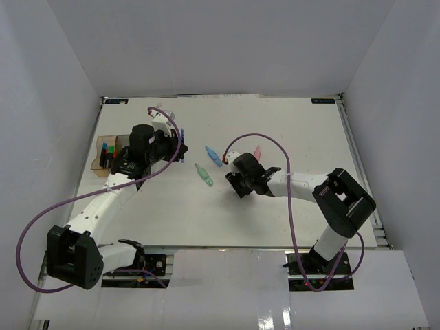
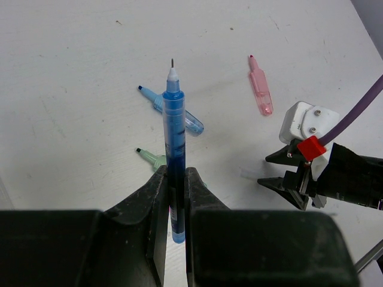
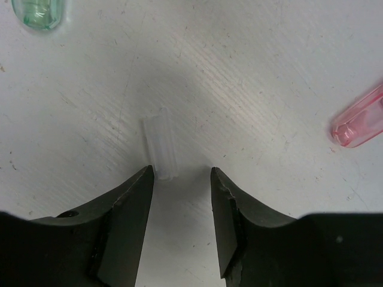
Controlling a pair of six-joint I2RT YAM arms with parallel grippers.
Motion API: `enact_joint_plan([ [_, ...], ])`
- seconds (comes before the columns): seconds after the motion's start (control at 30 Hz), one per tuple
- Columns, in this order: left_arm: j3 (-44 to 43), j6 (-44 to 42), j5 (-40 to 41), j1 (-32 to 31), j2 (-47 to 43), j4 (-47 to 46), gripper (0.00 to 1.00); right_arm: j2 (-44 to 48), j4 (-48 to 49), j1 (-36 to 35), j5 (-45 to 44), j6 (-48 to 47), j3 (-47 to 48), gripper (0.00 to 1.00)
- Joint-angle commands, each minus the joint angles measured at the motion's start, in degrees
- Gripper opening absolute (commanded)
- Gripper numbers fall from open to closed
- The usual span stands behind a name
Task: Sort the stationery into containers
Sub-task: Move the pen cap to the center of the board.
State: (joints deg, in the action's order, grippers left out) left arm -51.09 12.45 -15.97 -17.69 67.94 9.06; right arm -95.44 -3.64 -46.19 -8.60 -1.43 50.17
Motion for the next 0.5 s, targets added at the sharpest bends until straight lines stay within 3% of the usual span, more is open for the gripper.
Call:
enact_joint_plan([
  [0.0, 0.11, -0.49, -1.08, 0.38, -1.76, -0.09, 0.05, -0.19, -3.22, 0.84, -3.44, -0.15, -1.40, 0.49],
  [0.47, 0.11, -0.49, -0.82, 0.38, -2.11, -0.09, 0.05, -3.79, -3.13, 3.48, -5.64, -0.50, 3.96, 0.48],
])
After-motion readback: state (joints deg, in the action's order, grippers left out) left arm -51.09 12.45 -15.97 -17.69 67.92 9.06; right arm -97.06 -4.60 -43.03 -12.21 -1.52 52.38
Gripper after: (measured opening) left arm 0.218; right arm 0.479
